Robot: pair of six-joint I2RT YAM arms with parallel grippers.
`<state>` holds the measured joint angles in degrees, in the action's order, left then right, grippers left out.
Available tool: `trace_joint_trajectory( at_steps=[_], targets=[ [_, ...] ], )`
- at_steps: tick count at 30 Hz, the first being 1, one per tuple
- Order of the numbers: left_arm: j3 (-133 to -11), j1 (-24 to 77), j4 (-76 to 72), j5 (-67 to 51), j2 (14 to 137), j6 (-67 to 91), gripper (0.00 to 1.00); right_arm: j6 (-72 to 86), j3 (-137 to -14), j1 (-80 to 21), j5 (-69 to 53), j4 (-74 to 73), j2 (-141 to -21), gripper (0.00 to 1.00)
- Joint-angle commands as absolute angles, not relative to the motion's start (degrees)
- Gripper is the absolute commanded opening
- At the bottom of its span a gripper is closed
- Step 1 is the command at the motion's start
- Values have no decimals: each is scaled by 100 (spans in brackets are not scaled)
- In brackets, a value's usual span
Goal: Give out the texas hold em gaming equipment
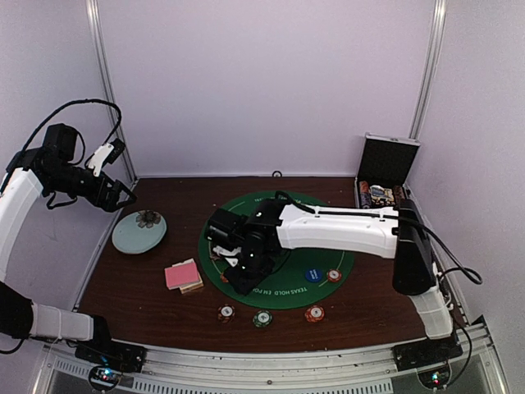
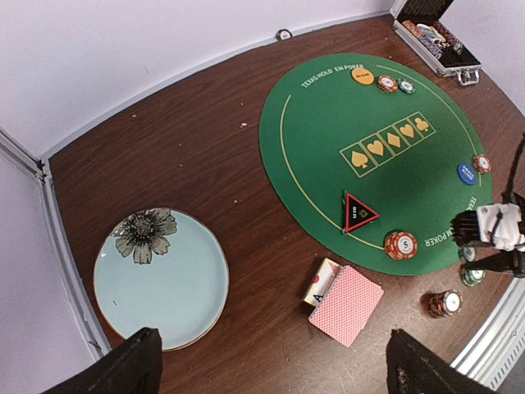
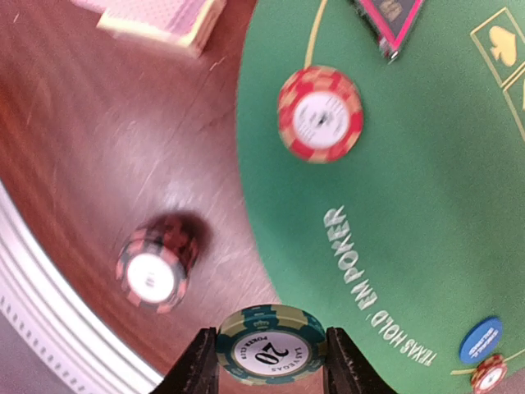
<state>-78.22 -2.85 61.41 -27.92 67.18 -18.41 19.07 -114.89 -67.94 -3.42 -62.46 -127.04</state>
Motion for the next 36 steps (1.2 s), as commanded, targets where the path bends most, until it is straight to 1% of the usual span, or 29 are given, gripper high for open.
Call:
trace_joint_trajectory(
  at_steps=[1, 6, 26, 28, 32, 36],
  targets=[
    [-7857, -317, 6084, -2862, 6650, -1916, 98, 1711, -12074, -6464, -146, -6261, -13292, 23],
    [-7908, -324, 6084, -2857, 6638, -1914, 98, 1636, -12511, -6209, -243, -6201, -13731, 22],
    [-7875, -323, 6082, -2875, 6696, -1942, 98, 1723, -12432, -5933, -481, -5775, -14189, 24],
    [-7862, -321, 6083, -2891, 6698, -1933, 98, 1723, -12436, -5933, -495, -5787, -14181, 27],
    [-7849, -321, 6082, -2917, 6698, -1929, 98, 1714, -12446, -5933, -492, -5838, -14164, 45],
    [-7840, -321, 6090, -2910, 6693, -1934, 98, 1713, -12420, -5935, -444, -5884, -14007, 53]
  ],
)
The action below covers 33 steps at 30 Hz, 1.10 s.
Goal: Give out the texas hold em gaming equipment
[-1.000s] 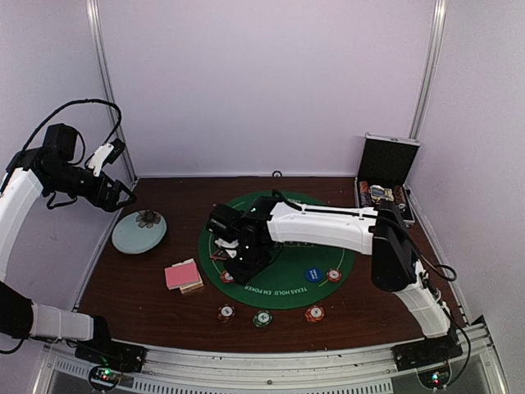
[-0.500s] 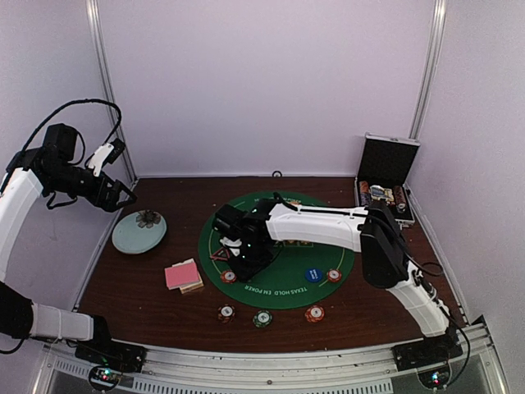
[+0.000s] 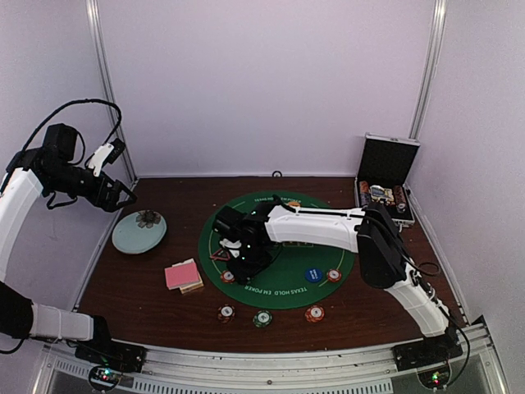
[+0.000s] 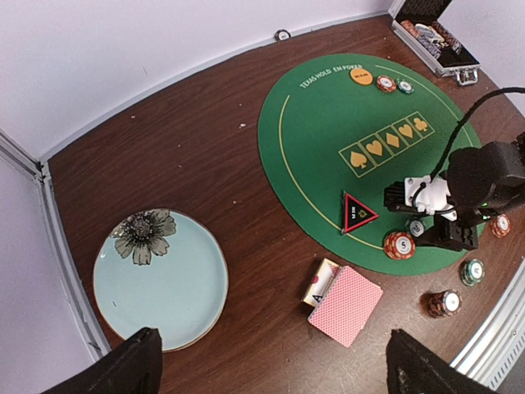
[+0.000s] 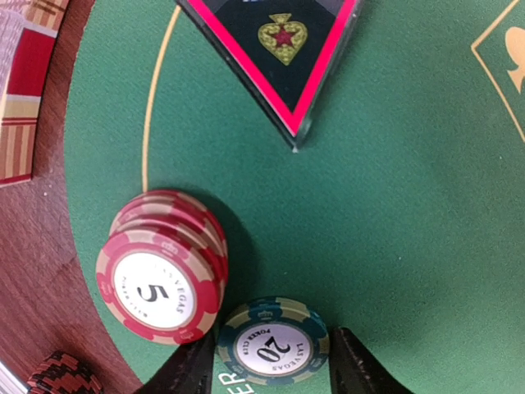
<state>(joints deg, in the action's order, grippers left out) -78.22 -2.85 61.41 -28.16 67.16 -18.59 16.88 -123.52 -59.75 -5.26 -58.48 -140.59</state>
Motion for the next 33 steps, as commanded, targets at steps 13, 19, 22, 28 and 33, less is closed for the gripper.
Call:
trace_joint_trajectory(
  at_steps=[13, 19, 22, 28, 33],
  targets=[
    [-7875, -318, 6091, -2927, 6693, -1894, 98, 1770, -11338, -6212, -223, -5915, -12560, 62],
    [-7901, -317, 6091, -2939, 6665, -1899, 98, 1979, -10173, -6662, -379, -5750, -11865, 75],
    [-7886, -315, 6105, -2980, 6663, -1887, 97, 2122, -9770, -6875, -466, -5655, -11742, 81],
    [-7878, -317, 6138, -3015, 6671, -1872, 98, 2308, -9470, -7000, -633, -5332, -11900, 83],
    [-7902, -324, 6162, -2971, 6631, -1894, 98, 2256, -9557, -6996, -611, -5315, -12150, 83]
  ],
)
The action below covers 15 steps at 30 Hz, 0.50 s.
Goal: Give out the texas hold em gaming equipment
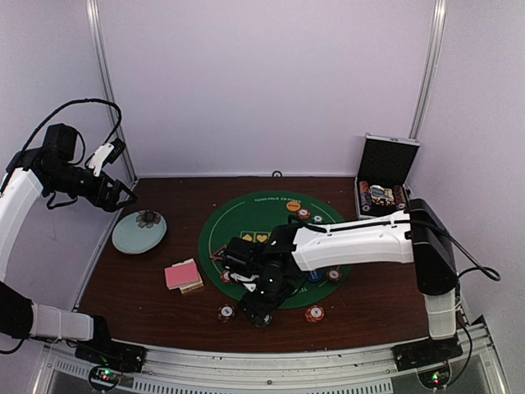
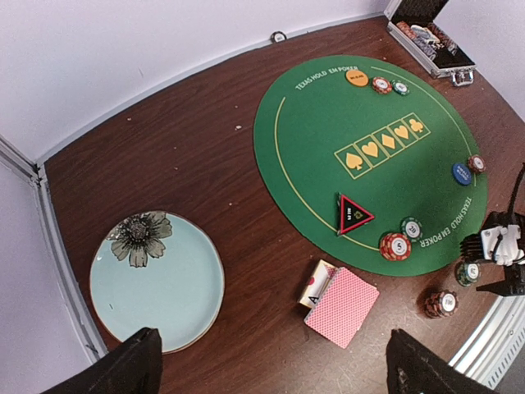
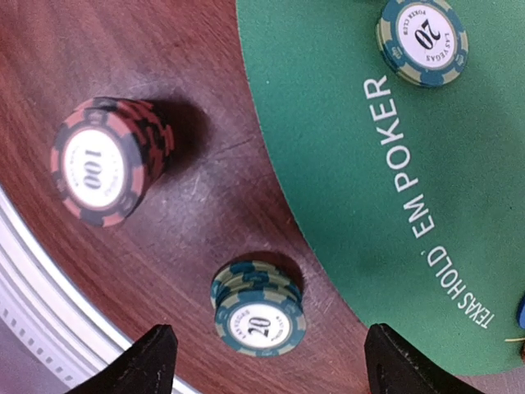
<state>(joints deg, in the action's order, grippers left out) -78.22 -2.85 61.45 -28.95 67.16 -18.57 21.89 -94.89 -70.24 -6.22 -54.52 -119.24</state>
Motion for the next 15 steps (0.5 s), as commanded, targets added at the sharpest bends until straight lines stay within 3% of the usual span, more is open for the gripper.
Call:
trace_joint_trajectory(
  at_steps=[1, 8, 15],
  targets=[
    [-7890, -320, 6166, -2966, 6621, -1898, 98, 2243, -9571, -6996, -611, -5316, -12197, 82],
    [-7884, -319, 6169, -2958, 6621, -1905, 97, 2224, -9511, -7000, -642, -5241, -12377, 75],
    [-7893, -317, 6163, -2947, 6655, -1907, 98, 2232, -9519, -7004, -652, -5204, -12400, 61]
  ],
)
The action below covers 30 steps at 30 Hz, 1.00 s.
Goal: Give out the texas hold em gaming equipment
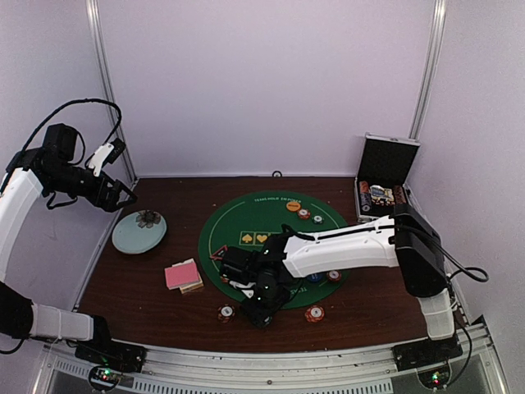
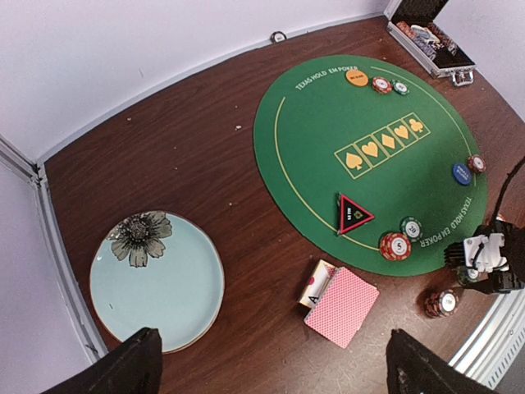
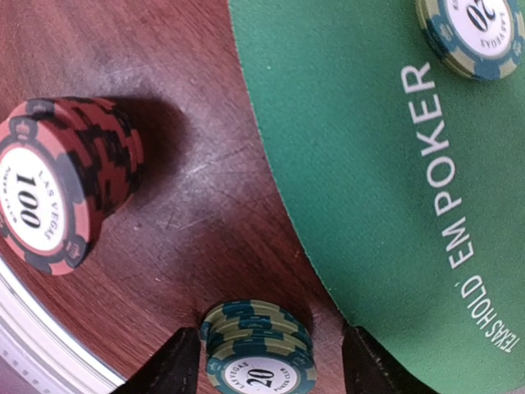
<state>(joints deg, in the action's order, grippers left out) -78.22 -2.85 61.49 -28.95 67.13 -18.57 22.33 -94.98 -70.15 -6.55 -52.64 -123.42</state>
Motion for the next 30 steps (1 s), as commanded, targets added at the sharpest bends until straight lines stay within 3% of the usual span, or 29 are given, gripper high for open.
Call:
trace_joint_trajectory(
  at_steps=[1, 30],
  targets=[
    [-7893, -320, 6165, -2941, 6653, -1907, 98, 2232, -9519, -7003, -653, -5212, -12397, 59],
    [-7866, -319, 6162, -2918, 6601, -1922, 98, 2202, -10022, -7002, -534, -5732, -12081, 31]
  ],
)
